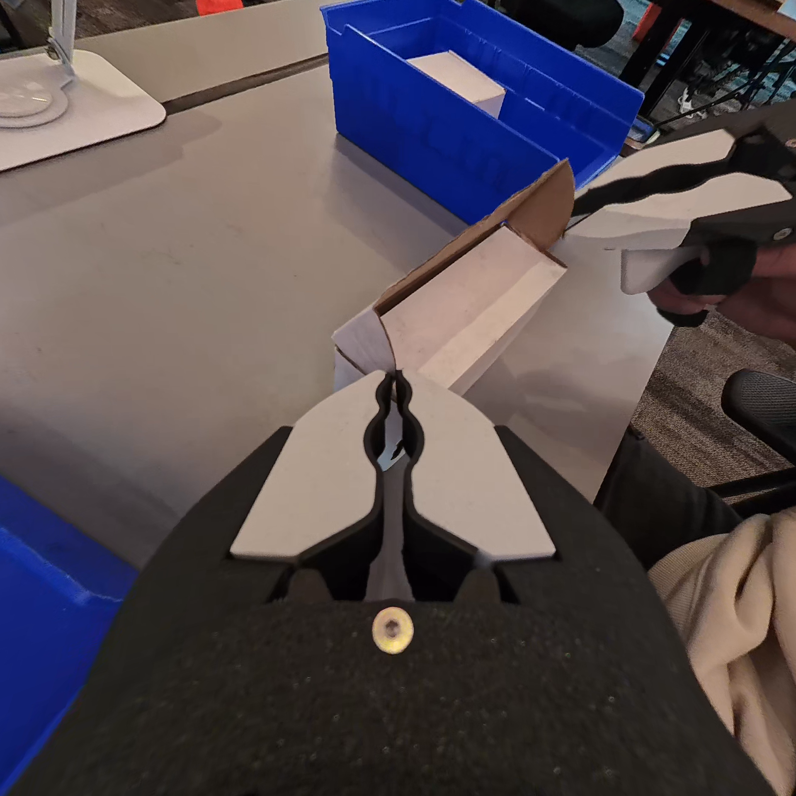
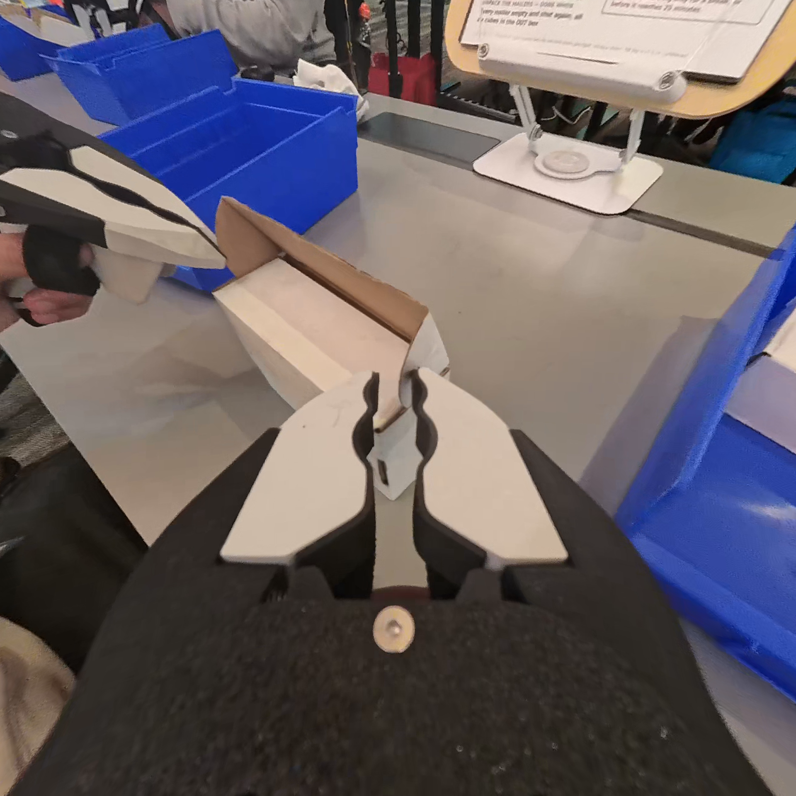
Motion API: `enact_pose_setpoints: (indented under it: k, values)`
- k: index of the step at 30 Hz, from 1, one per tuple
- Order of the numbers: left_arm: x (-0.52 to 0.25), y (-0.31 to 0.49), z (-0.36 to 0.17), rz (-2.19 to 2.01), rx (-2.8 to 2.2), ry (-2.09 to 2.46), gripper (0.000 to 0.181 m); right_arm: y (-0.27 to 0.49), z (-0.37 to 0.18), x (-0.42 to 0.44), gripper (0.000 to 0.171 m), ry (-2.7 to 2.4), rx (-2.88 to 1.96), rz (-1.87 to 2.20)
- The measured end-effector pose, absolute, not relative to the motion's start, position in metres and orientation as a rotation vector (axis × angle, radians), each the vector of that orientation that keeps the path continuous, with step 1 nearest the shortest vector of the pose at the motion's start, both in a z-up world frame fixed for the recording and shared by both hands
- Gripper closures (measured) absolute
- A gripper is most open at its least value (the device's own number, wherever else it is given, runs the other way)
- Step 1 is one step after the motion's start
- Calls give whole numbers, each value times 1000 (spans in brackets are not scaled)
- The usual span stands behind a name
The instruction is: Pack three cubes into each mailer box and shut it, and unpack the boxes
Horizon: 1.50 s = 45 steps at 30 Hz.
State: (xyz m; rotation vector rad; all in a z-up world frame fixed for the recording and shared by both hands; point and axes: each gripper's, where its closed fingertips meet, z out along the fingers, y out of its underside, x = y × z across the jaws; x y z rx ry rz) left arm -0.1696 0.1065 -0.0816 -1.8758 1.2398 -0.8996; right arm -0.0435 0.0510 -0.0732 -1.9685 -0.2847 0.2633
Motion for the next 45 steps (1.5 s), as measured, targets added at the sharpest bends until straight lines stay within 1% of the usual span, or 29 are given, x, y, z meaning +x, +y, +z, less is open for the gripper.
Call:
enact_pose_setpoints:
  k: [2,6,11,19,26,29,32,34,36,39,41,43,45]
  values:
    - [-170,106,-82,-906,-1875,1241,180,53,-74,-37,167,-288,-1978,186]
    - [-168,103,-82,-920,-1865,1249,180,55,-76,-32,169,-267,-2008,156]
    - [-167,102,-83,-875,-1850,1264,180,55,-77,-31,170,-272,-2044,148]
    - [-167,104,-85,-889,-1843,1259,180,55,-77,-35,171,-101,-2123,330]
    - [-168,110,-87,-834,-1836,1247,181,61,-79,-38,170,-163,-2173,108]
    - [-169,110,-87,-851,-1831,1257,180,62,-78,-36,170,-163,-2163,120]
    - [-162,96,-88,-1033,-1833,1288,107,63,-78,-33,170,-162,-2172,223]
    - [-159,92,-103,-1068,-1887,1322,61,65,-78,-29,170,-209,-2179,203]
    - [-154,95,-111,-1041,-1856,1353,58,66,-78,-28,170,-293,-2182,169]
    - [-137,95,-121,-1004,-1782,1456,62,71,-78,-31,170,-369,-2189,201]
    - [-126,96,-131,-975,-1756,1524,71,74,-78,-32,170,-371,-2195,264]
    - [-120,98,-136,-968,-1752,1518,88,77,-78,-28,170,-342,-2207,280]
    - [-119,98,-136,-968,-1760,1502,90,78,-78,-27,170,-305,-2217,297]
